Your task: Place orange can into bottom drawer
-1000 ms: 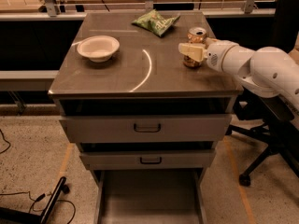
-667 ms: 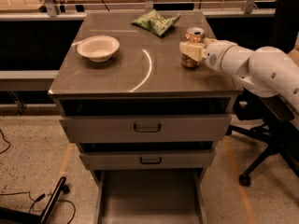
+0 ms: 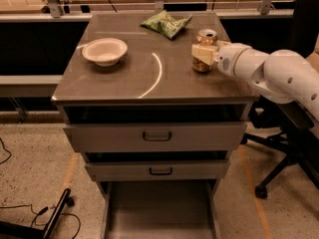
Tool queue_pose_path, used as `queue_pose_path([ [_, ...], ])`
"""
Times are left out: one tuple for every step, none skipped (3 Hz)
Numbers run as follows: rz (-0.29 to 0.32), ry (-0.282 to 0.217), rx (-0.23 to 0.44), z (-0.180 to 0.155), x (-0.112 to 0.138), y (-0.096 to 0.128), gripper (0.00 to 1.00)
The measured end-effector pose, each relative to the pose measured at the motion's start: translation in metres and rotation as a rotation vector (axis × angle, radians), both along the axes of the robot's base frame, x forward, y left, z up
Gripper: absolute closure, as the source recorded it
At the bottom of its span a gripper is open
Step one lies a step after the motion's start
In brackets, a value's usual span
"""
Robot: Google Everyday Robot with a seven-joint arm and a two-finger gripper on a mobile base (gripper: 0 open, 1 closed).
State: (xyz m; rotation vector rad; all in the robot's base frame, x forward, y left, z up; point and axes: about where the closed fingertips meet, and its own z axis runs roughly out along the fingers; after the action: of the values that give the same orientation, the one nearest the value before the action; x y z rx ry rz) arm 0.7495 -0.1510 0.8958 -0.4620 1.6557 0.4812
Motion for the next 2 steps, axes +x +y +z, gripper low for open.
queue_pose_path([
  [0.003, 0.001, -0.001, 0.001, 0.001, 0.004, 1.0],
  [0.023, -0.012, -0.029, 0.026, -0.015, 0.006, 1.0],
])
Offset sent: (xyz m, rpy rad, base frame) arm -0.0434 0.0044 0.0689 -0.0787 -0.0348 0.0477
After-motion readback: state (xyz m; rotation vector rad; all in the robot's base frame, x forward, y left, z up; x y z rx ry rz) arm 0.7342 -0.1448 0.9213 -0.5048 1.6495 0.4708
